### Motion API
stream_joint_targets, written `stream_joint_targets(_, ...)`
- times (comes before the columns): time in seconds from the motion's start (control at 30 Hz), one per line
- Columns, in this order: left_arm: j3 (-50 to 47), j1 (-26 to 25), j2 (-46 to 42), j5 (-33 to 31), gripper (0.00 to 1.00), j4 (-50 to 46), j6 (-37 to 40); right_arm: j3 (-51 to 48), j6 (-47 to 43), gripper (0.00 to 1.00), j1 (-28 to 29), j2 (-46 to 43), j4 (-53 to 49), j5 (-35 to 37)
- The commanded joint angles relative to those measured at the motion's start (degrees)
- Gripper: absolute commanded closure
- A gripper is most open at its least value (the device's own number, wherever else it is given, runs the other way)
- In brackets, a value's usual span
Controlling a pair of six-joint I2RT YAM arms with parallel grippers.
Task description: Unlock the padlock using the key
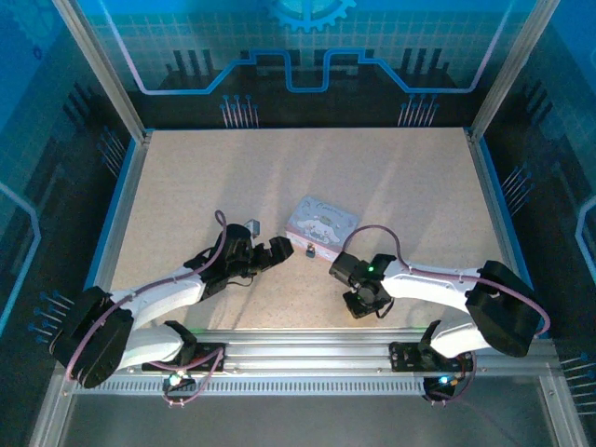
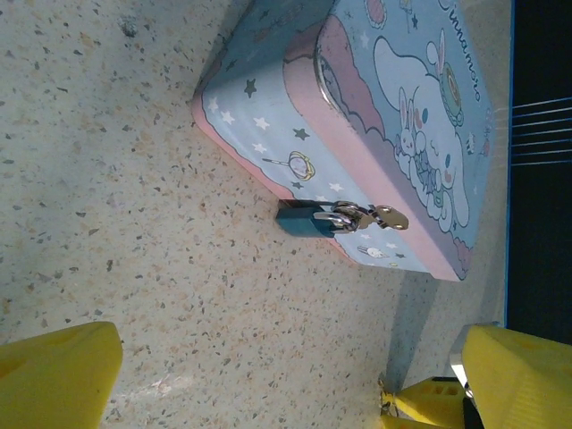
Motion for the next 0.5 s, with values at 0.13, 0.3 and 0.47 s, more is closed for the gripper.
stream_joint_targets(0.13,0.9,-0.4,0.7,-0.3,0.01,0.2,-0.5,-0.6,-0.5,0.73,-1.0,1.2,0.4,-0.5)
stream_joint_targets(0.3,1.0,-0.4,0.9,-0.3,0.01,0.2,-0.4,-0.6,-0.8,0.77,-1.0,0.7,0.5,-0.7)
stream_joint_targets(0.47,1.0,-0.4,0.9,-0.3,0.01,0.0,-0.2,-0.5,-1.1,0.81,-1.2,0.5,0.2,-0.8)
